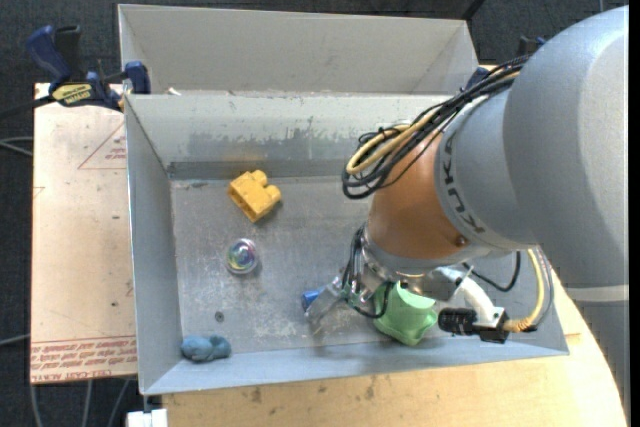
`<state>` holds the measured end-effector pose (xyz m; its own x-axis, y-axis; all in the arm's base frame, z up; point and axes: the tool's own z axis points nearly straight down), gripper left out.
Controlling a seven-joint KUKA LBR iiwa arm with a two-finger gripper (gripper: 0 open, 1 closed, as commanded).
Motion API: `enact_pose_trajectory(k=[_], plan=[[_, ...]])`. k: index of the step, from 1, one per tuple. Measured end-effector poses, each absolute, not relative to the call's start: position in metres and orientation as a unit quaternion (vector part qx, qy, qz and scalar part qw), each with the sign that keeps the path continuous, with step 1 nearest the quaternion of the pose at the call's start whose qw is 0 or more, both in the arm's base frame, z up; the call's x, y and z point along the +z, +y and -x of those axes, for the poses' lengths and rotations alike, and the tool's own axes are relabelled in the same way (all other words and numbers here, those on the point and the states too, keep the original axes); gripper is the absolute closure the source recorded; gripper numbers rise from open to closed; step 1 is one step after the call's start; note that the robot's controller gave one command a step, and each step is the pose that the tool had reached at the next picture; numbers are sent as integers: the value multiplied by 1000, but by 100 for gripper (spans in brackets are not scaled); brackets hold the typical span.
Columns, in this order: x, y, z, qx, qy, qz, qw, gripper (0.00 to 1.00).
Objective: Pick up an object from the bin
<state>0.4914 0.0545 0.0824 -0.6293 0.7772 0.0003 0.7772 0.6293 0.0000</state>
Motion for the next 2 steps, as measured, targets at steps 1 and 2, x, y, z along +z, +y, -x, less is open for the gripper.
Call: enact_pose_trajectory(k=[1,2], plan=[[82,54,-491,0,-902,431,0,100],[72,52,-492,0,-905,425,1,100]])
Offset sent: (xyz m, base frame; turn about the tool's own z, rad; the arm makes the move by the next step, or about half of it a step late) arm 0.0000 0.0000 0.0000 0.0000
